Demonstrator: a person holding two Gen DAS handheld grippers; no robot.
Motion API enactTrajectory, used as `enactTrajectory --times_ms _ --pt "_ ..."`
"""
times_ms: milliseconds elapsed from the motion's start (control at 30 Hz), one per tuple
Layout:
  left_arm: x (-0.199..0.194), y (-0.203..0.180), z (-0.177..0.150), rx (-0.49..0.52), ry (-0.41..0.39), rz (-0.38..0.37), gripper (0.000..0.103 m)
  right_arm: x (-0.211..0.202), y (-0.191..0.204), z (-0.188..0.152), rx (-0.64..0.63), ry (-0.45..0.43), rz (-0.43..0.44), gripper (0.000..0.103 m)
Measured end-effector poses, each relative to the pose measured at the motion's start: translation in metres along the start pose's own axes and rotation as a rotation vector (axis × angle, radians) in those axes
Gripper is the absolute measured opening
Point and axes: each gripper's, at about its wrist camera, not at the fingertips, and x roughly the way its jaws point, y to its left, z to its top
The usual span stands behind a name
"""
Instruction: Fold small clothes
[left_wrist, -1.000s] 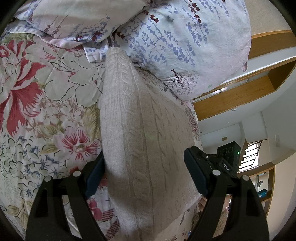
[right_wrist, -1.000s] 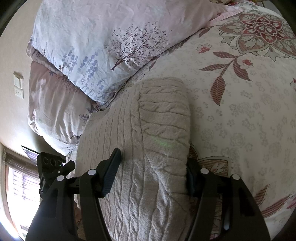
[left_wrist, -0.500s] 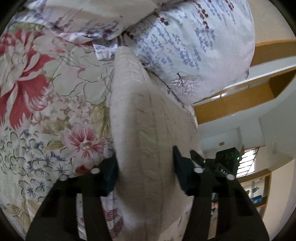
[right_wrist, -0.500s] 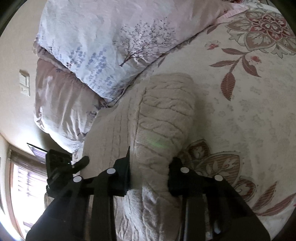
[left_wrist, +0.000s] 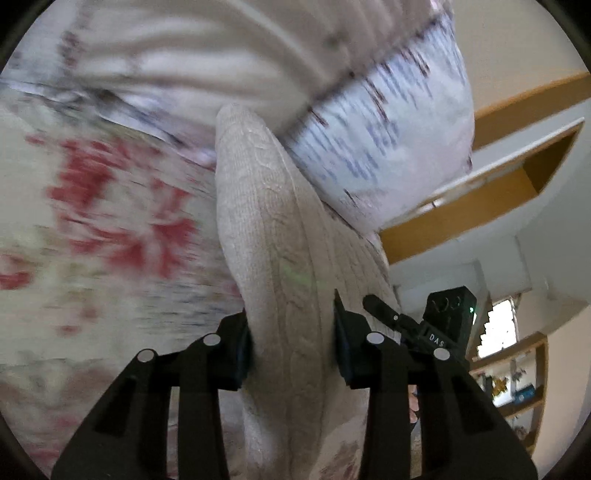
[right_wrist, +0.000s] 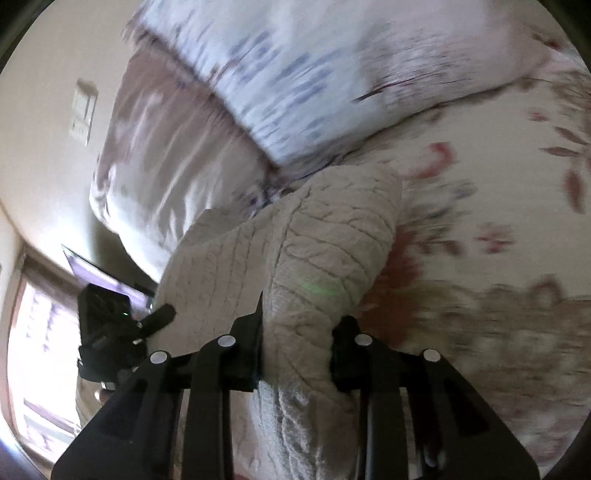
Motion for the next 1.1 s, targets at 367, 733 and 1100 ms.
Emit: enactTrajectory --times_ms 367,733,1100 --pt "-0.016 0.050 -0.006 -0.095 -0.036 0.105 0.058 0.014 0.002 -0.001 0.013 0.031 -0.079 0.041" --pt "-0.023 0.038 -0.017 0.033 -0.093 0.302 0.069 0.019 0.001 0.000 -0.013 -0.039 -0.294 0.014" --pt "-0.043 0.008 -0.048 0.226 -0.115 0.417 0.071 -0.020 0.075 -0.041 -0.331 -0.094 -0.202 0.053"
